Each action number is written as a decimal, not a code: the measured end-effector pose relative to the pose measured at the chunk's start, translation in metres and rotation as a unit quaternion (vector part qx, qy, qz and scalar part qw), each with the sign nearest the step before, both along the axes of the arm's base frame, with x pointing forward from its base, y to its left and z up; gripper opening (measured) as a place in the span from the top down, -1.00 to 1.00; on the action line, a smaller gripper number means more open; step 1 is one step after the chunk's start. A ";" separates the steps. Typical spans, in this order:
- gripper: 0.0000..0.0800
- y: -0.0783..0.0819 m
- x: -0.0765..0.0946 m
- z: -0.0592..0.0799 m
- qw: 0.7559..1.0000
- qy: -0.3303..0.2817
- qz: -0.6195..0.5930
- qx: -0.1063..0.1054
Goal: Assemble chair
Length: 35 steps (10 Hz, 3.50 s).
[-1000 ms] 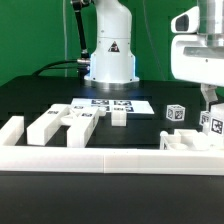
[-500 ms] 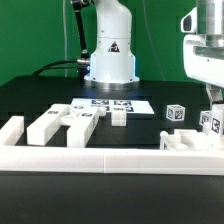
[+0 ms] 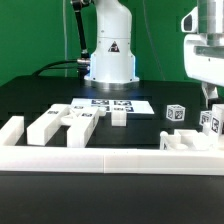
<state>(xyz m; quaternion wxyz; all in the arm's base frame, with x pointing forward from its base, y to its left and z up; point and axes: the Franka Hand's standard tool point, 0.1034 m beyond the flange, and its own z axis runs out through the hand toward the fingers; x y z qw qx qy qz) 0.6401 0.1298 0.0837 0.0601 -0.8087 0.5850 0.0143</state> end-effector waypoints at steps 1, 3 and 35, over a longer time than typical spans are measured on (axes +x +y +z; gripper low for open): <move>-0.60 0.002 0.000 0.001 0.999 -0.006 0.052 -0.002; -0.62 0.008 -0.001 0.001 0.992 -0.014 0.129 -0.006; 0.27 -0.006 -0.001 -0.003 0.999 0.004 -0.053 -0.009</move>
Offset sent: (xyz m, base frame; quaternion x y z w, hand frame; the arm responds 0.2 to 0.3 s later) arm -0.0032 0.0020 0.0017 0.0234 0.0180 -0.2259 0.9737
